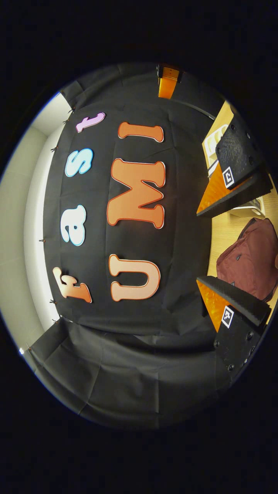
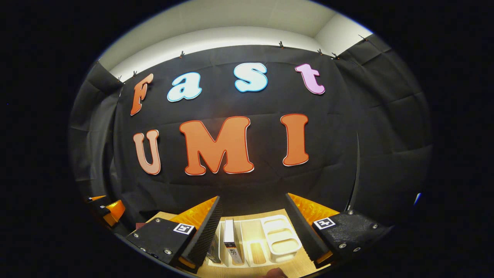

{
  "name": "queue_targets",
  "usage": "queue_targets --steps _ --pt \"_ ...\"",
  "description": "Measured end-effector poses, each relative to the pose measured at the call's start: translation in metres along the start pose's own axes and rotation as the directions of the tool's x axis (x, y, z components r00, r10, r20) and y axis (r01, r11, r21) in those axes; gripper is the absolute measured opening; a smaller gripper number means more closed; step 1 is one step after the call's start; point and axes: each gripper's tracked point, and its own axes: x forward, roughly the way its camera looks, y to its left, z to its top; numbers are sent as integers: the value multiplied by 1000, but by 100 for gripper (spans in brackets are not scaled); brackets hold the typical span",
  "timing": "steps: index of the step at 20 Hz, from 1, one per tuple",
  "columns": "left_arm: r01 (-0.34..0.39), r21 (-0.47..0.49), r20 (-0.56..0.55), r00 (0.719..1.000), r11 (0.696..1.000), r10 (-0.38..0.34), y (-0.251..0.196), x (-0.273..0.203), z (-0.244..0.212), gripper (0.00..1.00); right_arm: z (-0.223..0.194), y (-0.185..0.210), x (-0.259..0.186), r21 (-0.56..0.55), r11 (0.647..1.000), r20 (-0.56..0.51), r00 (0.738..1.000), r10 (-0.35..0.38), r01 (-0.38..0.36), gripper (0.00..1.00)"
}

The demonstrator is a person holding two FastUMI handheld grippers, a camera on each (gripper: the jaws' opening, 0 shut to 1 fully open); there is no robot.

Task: Open the schoolbag, grab two books from the bookshelf and put them into the schoolbag.

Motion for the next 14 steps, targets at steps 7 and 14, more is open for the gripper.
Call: queue_targets --steps 7,14 --pt "2 10 -5 1000 1000 -2 -1 -1 -2 95 -1 2 -2 -34 999 4 1000 -1 1 96" --pt "2 18 -16 1000 1000 -2 3 -2 -8 95 -6 4 -1 -53 999 -9 1000 1 -1 96"
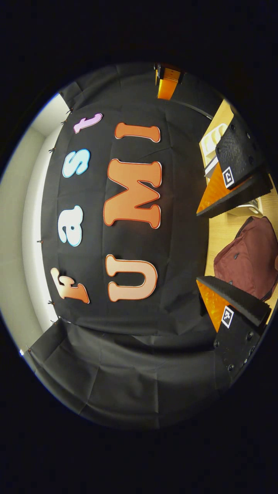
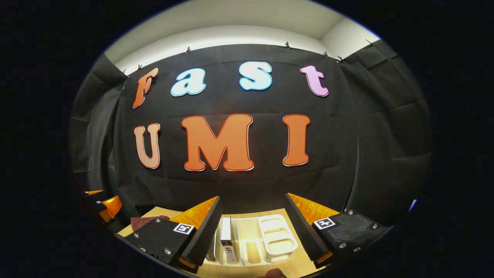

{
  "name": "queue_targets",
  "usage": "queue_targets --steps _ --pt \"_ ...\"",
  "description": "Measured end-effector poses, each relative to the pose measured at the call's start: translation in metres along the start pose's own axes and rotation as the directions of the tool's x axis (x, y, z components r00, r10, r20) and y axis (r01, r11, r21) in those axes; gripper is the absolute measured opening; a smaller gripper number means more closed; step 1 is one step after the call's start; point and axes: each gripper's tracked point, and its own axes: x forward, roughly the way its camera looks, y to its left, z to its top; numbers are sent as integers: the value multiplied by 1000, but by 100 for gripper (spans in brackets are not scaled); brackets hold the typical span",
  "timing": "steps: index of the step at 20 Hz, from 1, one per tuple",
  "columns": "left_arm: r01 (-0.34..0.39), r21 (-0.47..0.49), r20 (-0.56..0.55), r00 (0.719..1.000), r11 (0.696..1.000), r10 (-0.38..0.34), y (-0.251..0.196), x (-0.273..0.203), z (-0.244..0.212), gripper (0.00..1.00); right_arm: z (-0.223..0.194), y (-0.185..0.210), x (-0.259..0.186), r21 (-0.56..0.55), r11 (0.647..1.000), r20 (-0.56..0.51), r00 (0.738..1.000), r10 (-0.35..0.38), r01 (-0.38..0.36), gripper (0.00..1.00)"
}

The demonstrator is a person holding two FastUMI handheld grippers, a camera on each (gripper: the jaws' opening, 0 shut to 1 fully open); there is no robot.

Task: Open the schoolbag, grab two books from the bookshelf and put them into the schoolbag.

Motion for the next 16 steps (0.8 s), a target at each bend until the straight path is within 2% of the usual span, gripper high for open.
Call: queue_targets --steps 10,11,12,16 --pt "3 -1 7 1000 1000 -3 2 2 3 95 -3 4 3 -9 1000 -10 1000 4 -4 96" --pt "1 1 8 1000 1000 -1 2 2 2 95 -3 3 4 -8 1000 -11 1000 2 -2 100" --pt "-1 4 6 1000 1000 1 2 2 2 95 -4 2 4 -9 1000 -9 1000 -1 1 96" --pt "4 12 14 1000 1000 -4 2 4 4 95 -6 2 7 -19 1000 -14 1000 -5 4 96"
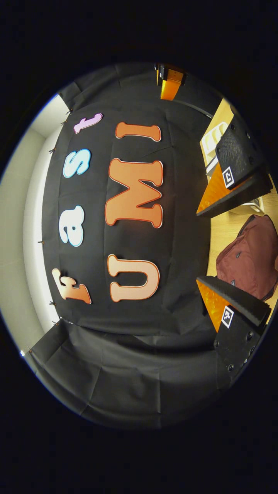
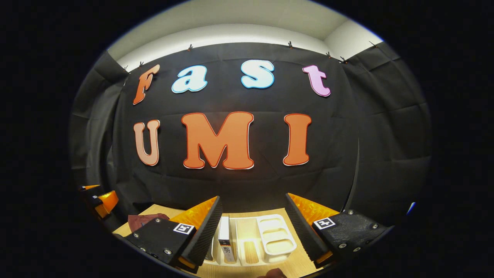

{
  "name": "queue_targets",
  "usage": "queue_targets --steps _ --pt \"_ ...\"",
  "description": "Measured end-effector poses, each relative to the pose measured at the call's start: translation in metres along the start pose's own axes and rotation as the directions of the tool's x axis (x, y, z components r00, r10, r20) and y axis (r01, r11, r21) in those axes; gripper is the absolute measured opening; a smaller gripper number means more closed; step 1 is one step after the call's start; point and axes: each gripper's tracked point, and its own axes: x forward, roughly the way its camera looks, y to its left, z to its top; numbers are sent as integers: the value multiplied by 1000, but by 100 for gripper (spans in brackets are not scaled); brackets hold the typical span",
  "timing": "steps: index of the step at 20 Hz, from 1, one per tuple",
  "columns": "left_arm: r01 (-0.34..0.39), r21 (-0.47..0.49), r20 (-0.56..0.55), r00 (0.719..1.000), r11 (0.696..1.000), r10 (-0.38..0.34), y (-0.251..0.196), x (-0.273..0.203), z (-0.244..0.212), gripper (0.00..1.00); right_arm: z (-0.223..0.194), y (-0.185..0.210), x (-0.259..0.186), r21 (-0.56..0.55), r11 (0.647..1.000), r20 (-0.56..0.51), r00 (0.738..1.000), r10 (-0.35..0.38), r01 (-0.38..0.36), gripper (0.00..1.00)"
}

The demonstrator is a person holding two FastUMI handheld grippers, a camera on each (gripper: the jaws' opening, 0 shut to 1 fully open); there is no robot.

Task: Open the schoolbag, grab two books from the bookshelf and put them into the schoolbag.

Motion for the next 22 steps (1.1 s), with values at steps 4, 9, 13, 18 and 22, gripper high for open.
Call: queue_targets --steps 4,9,13,18,22 --pt "14 34 -10 1000 999 -14 -6 8 -8 95 -5 -1 3 -2 1000 -13 1000 -3 3 96" --pt "65 128 -86 995 990 -54 -17 9 -45 94 -15 -6 4 -13 1000 -43 999 -16 15 96" --pt "113 249 -161 984 962 -74 -22 1 -86 95 -24 -14 5 -24 999 -65 997 -36 35 96" --pt "220 360 -324 941 907 -100 -31 -16 -165 95 -34 -24 5 -47 997 -101 993 -58 54 96" --pt "313 426 -457 884 849 -96 -36 -36 -233 96 -47 -37 2 -71 995 -139 987 -84 74 96"
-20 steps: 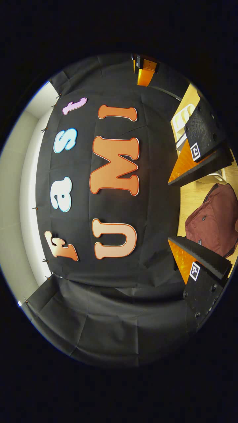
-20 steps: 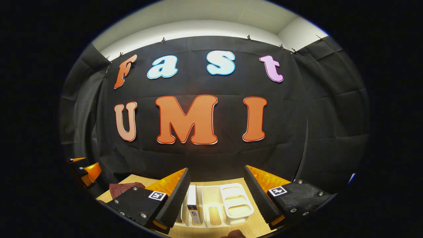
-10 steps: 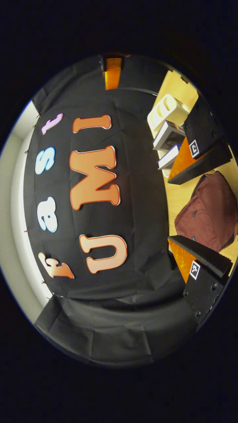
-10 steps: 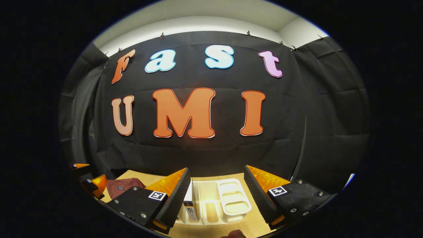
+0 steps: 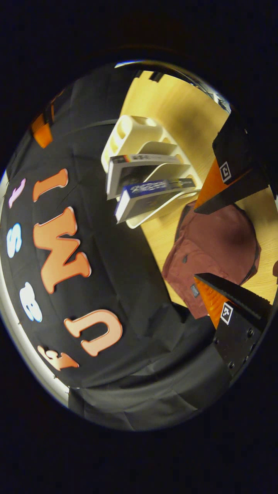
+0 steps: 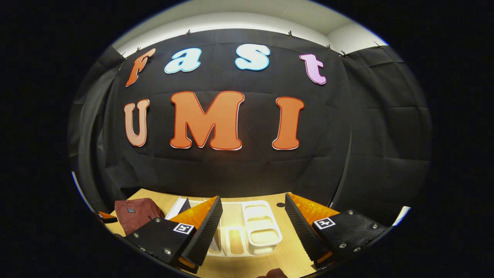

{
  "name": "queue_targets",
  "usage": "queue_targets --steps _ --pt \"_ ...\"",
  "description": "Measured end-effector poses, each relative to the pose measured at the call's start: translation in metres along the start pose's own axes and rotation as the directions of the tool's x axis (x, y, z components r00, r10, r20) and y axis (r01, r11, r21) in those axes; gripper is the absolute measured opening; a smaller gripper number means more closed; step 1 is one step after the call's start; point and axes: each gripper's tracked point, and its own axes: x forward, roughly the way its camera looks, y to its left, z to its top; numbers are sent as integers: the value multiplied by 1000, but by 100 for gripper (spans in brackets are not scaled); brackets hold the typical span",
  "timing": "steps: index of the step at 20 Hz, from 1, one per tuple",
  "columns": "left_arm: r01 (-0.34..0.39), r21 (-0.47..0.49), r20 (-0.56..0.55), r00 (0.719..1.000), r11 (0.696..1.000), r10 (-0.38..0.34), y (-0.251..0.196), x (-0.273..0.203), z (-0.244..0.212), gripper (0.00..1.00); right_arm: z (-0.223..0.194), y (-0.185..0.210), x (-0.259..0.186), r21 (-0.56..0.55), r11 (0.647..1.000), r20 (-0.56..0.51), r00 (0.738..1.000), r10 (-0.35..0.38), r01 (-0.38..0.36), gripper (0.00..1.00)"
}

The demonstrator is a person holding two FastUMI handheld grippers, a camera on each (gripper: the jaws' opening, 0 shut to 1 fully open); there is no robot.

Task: Open the schoolbag, grab two books from the bookshelf and put them into the schoolbag.

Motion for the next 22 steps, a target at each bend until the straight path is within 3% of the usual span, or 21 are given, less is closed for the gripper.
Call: queue_targets --steps 5,11,15,22 --pt "55 87 -148 988 995 -41 -34 13 -61 98 -20 -18 0 -26 999 -65 997 -34 33 96" --pt "121 203 -213 974 972 -76 -66 35 -100 98 -36 -29 -3 -50 998 -102 994 -39 34 96" --pt "117 250 -274 961 961 -46 -65 58 -124 98 -39 -35 -4 -42 999 -113 993 -33 28 96" --pt "127 189 -339 939 974 -56 -50 77 -123 98 -52 -45 -4 -18 999 -145 989 -30 28 97"
